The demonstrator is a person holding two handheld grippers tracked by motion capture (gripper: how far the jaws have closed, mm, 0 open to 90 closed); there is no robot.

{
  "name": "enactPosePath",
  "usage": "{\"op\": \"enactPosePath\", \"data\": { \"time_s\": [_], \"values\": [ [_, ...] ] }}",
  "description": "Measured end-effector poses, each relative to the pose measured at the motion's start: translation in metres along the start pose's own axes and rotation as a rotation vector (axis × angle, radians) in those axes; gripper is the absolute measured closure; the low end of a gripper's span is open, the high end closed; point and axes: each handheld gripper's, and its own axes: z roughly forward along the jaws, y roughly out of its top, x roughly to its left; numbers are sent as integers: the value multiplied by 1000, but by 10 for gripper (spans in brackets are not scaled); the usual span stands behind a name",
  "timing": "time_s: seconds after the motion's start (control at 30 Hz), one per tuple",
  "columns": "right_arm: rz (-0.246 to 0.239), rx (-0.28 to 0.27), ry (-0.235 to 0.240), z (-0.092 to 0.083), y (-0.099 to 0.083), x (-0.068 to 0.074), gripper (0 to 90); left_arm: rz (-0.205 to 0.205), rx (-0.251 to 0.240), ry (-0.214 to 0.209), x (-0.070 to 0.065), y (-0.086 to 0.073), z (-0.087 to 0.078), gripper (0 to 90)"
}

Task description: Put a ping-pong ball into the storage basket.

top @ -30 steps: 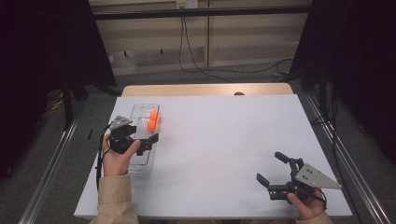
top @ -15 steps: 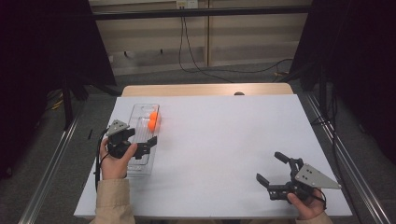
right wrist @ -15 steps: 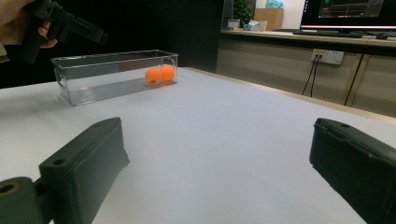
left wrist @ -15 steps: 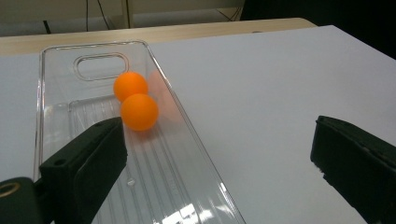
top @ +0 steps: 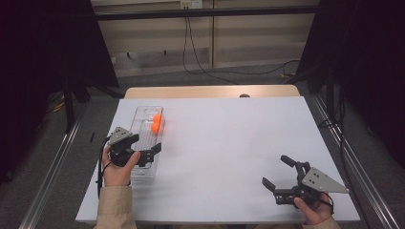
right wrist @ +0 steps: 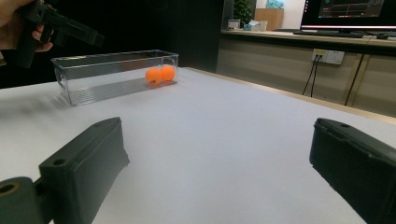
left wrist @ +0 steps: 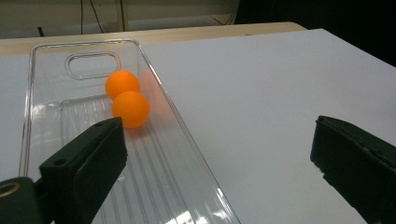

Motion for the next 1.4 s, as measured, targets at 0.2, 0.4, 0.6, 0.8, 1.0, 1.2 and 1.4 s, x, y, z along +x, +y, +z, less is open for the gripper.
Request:
{"op": "enactPosePath", "data": {
  "time_s": [0.2, 0.4, 0.6, 0.8, 1.0, 1.2, 1.4],
  "values": [
    [1, 0, 1, 0, 0, 0, 28, 1, -19, -9, 1, -5, -3, 36],
    [2, 1, 2, 0, 0, 0, 27, 12, -34, -17, 1, -9, -6, 36],
    [2, 1, 2, 0, 0, 0, 28, 8, -45, -11, 3, -15, -10, 35],
    [2, 1, 3, 0, 0, 0, 28, 16, -52, -17, 2, -20, -11, 36],
    [1, 2, 3, 0, 0, 0, 27, 28, -68, -12, 1, -24, -13, 36],
    [-2, 0, 2, 0, 0, 0, 28, 36, -69, -12, 2, -28, -15, 36],
    [1, 2, 3, 0, 0, 0, 27, 44, -77, -14, 3, -32, -17, 36]
  ]
}}
